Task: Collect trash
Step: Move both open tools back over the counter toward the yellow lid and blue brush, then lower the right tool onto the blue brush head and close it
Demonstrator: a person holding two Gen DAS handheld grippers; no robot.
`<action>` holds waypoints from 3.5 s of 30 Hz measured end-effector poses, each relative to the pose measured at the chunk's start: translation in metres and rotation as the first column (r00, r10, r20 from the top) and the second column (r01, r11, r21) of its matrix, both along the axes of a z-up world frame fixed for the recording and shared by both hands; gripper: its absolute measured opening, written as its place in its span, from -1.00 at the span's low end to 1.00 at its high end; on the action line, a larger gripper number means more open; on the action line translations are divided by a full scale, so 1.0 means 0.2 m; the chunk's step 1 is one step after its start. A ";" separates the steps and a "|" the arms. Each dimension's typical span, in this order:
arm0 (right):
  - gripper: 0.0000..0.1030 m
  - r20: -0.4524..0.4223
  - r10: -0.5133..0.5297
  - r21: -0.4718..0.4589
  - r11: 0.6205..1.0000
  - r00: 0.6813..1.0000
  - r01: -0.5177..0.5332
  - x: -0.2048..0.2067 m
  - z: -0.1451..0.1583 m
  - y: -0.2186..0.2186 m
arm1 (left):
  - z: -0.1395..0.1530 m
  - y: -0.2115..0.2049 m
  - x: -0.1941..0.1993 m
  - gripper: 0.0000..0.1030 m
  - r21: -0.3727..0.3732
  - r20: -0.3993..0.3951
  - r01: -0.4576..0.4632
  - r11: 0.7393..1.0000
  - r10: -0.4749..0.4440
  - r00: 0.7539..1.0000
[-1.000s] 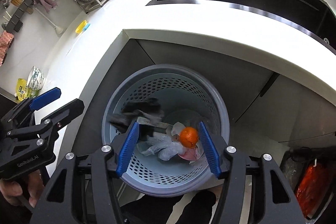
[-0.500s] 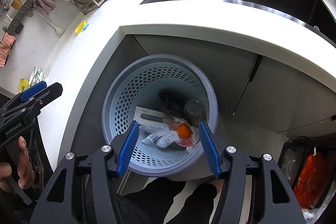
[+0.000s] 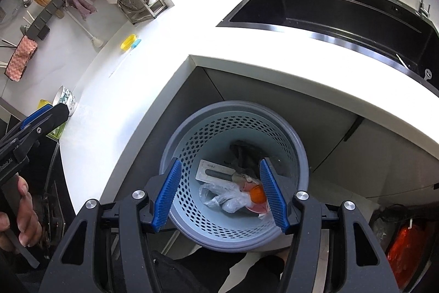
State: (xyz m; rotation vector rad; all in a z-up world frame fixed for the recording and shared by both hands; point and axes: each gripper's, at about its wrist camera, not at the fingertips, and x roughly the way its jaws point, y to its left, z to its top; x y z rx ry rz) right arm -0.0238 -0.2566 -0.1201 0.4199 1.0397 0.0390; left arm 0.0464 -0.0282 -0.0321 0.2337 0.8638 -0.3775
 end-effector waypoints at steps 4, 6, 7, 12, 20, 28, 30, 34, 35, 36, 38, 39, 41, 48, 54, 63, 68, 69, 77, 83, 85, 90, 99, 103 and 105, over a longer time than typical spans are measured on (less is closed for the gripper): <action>0.12 0.022 0.026 -0.010 1.000 0.999 -0.026 0.11 0.05 0.07 | 0.04 0.07 0.06 0.71 -0.027 0.015 -0.014 1.000 0.014 1.000; 0.12 0.031 0.038 -0.013 0.999 0.999 -0.038 0.17 0.08 0.11 | 0.05 0.11 0.10 0.71 -0.036 0.022 -0.022 0.999 0.023 0.999; 0.12 0.037 0.044 -0.014 0.999 0.998 -0.044 0.19 0.09 0.13 | 0.06 0.13 0.12 0.71 -0.041 0.027 -0.028 0.999 0.029 0.999; 0.13 0.053 0.080 -0.019 0.997 0.995 -0.079 0.34 0.14 0.24 | 0.08 0.26 0.22 0.73 -0.070 0.036 -0.066 0.995 0.068 0.997; 0.14 0.041 0.118 0.008 0.993 0.992 -0.119 0.64 0.15 0.43 | 0.05 0.50 0.46 0.74 -0.084 0.019 -0.124 0.989 0.126 0.992; 0.14 0.039 0.125 0.004 0.992 0.991 -0.125 1.02 0.15 0.62 | 0.01 0.77 0.78 0.77 -0.071 0.034 -0.173 0.982 0.176 0.984; 0.14 0.044 0.123 0.002 0.992 0.991 -0.123 1.12 0.15 0.67 | -0.01 0.81 0.87 0.77 -0.061 0.035 -0.174 0.983 0.177 0.984; 0.14 0.039 0.109 -0.004 0.994 0.993 -0.109 1.32 0.13 0.76 | -0.04 0.88 1.04 0.77 -0.058 0.035 -0.181 0.982 0.184 0.982; 0.14 0.031 0.104 -0.003 0.995 0.994 -0.104 1.37 0.13 0.78 | -0.04 0.89 1.09 0.77 -0.059 0.029 -0.184 0.981 0.186 0.982; 0.14 0.024 0.103 0.000 0.995 0.994 -0.103 1.42 0.12 0.80 | -0.04 0.91 1.13 0.77 -0.064 0.026 -0.186 0.980 0.188 0.982; 0.14 0.020 0.105 -0.001 0.994 0.994 -0.105 1.51 0.10 0.85 | -0.04 0.94 1.20 0.78 -0.074 0.030 -0.188 0.979 0.190 0.981; 0.14 0.018 0.106 -0.009 0.994 0.994 -0.106 1.55 0.10 0.87 | -0.04 0.95 1.24 0.81 -0.074 0.037 -0.188 0.979 0.191 0.981; 0.14 0.013 0.108 -0.015 0.994 0.994 -0.107 1.63 0.07 0.91 | -0.05 0.97 1.30 0.81 -0.072 0.044 -0.188 0.979 0.192 0.980; 0.14 -0.017 0.090 -0.012 0.996 0.996 -0.090 1.93 -0.04 1.01 | -0.12 1.05 1.52 0.81 -0.067 0.049 -0.188 0.980 0.192 0.980; 0.14 -0.046 0.074 -0.029 0.997 0.996 -0.075 2.13 -0.14 1.13 | -0.22 1.13 1.66 0.81 -0.057 0.035 -0.190 0.980 0.192 0.981; 0.14 -0.071 0.023 -0.070 0.997 0.997 -0.028 2.34 -0.28 1.22 | -0.34 1.19 1.77 0.81 -0.081 -0.003 -0.199 0.977 0.200 0.980; 0.14 -0.082 -0.013 -0.129 0.992 0.997 0.002 2.40 -0.32 1.26 | -0.38 1.21 1.79 0.81 -0.089 -0.013 -0.202 0.975 0.202 0.979; 0.14 -0.084 -0.023 -0.150 0.989 0.996 0.011 2.41 -0.32 1.27 | -0.38 1.21 1.79 0.81 -0.090 -0.014 -0.204 0.975 0.203 0.979; 0.13 -0.066 -0.001 -0.305 0.952 0.998 -0.019 2.40 -0.34 1.33 | -0.40 1.23 1.82 0.81 -0.088 -0.018 -0.212 0.973 0.212 0.977; 0.03 -0.045 0.025 -0.308 0.951 0.999 -0.038 2.36 -0.34 1.25 | -0.39 1.18 1.85 0.81 -0.098 0.001 -0.199 0.975 0.200 0.980; 0.01 -0.047 0.036 -0.311 0.949 0.998 -0.049 2.35 -0.34 1.21 | -0.39 1.16 1.88 0.81 -0.102 0.008 -0.191 0.976 0.193 0.981; -0.03 -0.051 0.018 -0.301 0.953 0.999 -0.033 2.35 -0.34 1.07 | -0.44 1.09 1.96 0.81 -0.140 -0.021 -0.173 0.975 0.171 0.985; -0.05 -0.024 0.079 -0.227 0.971 0.997 -0.082 2.31 -0.32 0.91 | -0.49 0.98 2.01 0.81 -0.149 -0.024 -0.145 0.978 0.143 0.989; -0.05 0.024 0.256 -0.227 0.943 0.967 -0.244 2.32 -0.27 1.07 | -0.50 1.00 1.99 0.81 -0.138 -0.021 -0.156 0.978 0.154 0.988; -0.05 0.024 0.323 -0.264 0.915 0.946 -0.306 2.34 -0.26 1.17 | -0.50 1.02 1.98 0.81 -0.134 -0.023 -0.166 0.977 0.164 0.986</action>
